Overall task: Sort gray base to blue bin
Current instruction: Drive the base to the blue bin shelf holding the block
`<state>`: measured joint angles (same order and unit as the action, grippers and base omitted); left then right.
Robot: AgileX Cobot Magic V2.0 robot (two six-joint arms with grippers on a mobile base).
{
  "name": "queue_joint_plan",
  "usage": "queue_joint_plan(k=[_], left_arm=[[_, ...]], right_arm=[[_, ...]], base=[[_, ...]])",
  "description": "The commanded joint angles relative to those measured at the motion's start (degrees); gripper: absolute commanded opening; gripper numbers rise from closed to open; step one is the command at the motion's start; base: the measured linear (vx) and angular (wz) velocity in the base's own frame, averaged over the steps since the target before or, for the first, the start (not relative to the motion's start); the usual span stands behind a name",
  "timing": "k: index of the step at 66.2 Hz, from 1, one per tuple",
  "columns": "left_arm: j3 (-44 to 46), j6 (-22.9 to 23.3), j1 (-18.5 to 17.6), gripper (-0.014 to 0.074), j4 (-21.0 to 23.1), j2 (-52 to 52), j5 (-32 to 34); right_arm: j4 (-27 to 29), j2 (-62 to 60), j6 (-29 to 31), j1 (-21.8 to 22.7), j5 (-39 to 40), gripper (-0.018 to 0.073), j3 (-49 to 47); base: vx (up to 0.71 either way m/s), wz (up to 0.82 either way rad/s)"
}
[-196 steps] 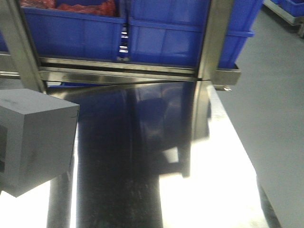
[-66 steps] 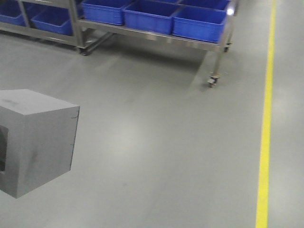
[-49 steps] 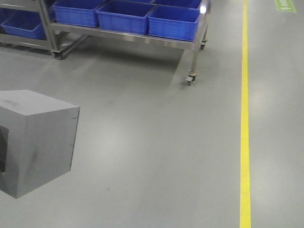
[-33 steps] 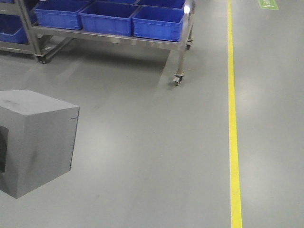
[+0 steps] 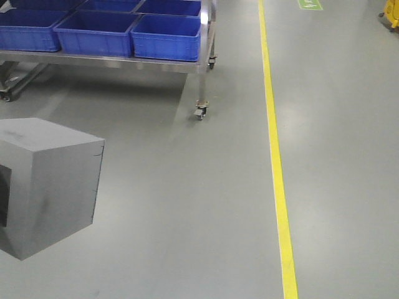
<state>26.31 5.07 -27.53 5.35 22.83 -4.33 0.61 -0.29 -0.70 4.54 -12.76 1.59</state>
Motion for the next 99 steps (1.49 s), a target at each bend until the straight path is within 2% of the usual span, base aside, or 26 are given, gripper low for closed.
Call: queue_joint_plan(k=[1, 67, 99], left_arm=[[1.74, 0.19, -0.20, -0.0006, 0.78, 0.28, 6.00], [1.74, 0.19, -0.20, -0.0006, 0.78, 0.28, 6.00], [1.74, 0.19, -0.20, -0.0006, 0.78, 0.28, 6.00]], right_arm=[[-0.21, 1.03, 0.70, 0.14, 4.16, -0.0005, 0.12], [-0.21, 1.03, 0.70, 0.14, 4.16, -0.0005, 0.12], [-0.21, 1.03, 0.70, 0.14, 4.16, -0.0005, 0.12]], base=[[0.30, -0.20], [0.34, -0.14], [0.34, 0.32]])
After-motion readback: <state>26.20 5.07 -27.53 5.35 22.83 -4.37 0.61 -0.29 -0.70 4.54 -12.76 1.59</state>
